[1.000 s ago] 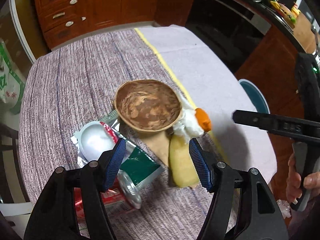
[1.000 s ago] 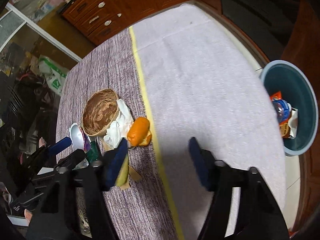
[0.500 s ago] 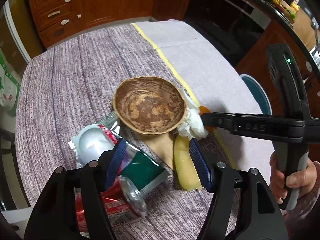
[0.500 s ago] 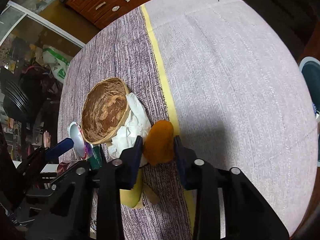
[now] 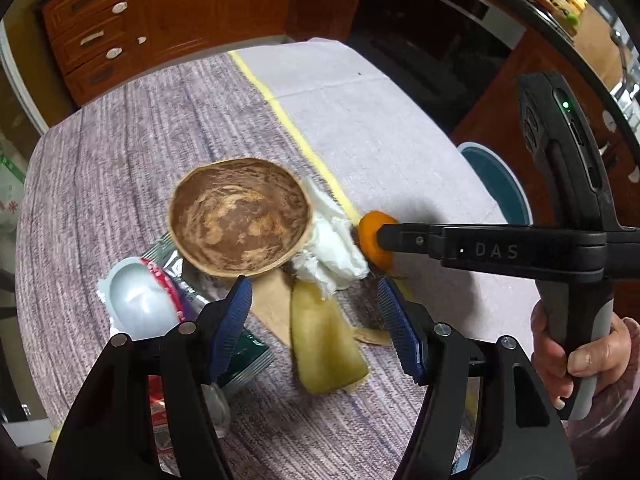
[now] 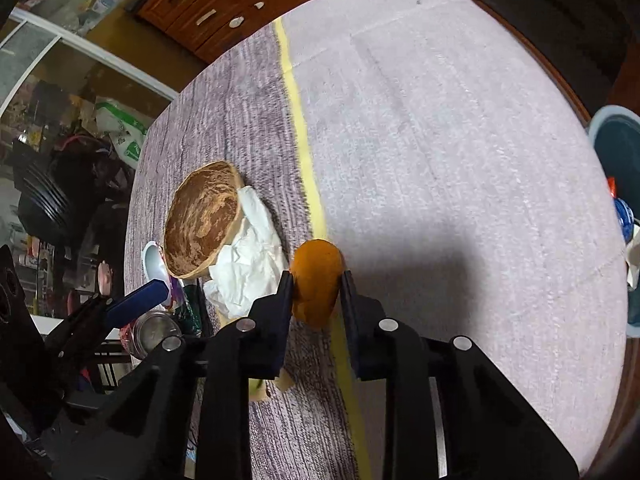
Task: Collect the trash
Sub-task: 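Grasp the orange peel with the right tool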
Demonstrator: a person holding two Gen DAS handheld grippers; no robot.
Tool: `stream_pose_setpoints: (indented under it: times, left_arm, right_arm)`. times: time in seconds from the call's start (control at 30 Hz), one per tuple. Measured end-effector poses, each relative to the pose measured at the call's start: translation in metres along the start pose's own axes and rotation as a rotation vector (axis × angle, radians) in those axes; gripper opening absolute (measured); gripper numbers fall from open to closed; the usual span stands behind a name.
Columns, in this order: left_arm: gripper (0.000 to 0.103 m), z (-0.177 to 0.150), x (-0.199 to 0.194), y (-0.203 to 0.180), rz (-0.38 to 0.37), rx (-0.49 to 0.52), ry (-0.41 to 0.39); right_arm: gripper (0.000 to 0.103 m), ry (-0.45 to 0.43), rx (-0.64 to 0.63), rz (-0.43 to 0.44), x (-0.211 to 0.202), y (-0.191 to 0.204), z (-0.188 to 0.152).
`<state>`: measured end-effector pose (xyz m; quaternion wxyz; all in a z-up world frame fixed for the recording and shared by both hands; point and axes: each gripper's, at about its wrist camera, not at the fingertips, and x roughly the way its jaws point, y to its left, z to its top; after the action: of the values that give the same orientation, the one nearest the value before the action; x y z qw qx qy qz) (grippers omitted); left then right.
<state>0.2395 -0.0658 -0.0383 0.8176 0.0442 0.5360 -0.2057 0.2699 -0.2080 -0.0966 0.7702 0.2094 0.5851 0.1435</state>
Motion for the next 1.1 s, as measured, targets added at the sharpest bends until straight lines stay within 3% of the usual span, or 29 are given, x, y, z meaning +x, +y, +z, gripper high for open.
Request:
stream_pose_setpoints:
  times: [0.13,0.27,0.4,0.43,0.47,0.6,0.7,0.8,1.1]
  left_arm:
    - [0.067,-0.001,-0.004,0.009,0.011,-0.023,0.005]
    - [0.067,-0.002,-0.009,0.014,0.018,-0.023,0.003]
    - [0.067,-0.003,-0.009,0.018,0.013,-0.027,0.003]
    - [0.067,-0.003,-0.008,0.019,0.011,-0.03,0.006]
    - [0.067,-0.003,-0.006,0.019,0.008,-0.031,0.009]
    - [0.067,-0.005,-0.001,0.013,-0.016,-0.023,0.02]
    - [0.067,-0.006,0.003,0.001,-0.029,0.002,0.018]
    - [0.058,-0.005,0.01,-0.013,-0.04,0.028,0.026]
    - [0.057,0.002,0.032,-0.041,-0.083,0.064,0.066]
  right_arm:
    - [0.03,0.019,-0.027,0.009,0.013,0.01,0.003]
    - [0.044,0.017,-0.023,-0.004,0.02,0.014,0.007]
    - [0.044,0.011,-0.037,-0.012,0.024,0.018,0.006]
    - [0.04,0.008,-0.047,-0.024,0.024,0.021,0.005]
    - [0.029,0.011,-0.052,-0.026,0.026,0.021,0.005]
    - [0.014,0.007,-0.039,-0.009,0.016,0.013,0.001]
    - [0.013,-0.022,-0.014,-0.033,-0.001,-0.004,-0.002]
    - [0.013,-0.046,0.024,-0.046,-0.014,-0.024,-0.003]
    - [0.014,-0.038,0.072,-0.013,-0.029,-0.06,-0.012]
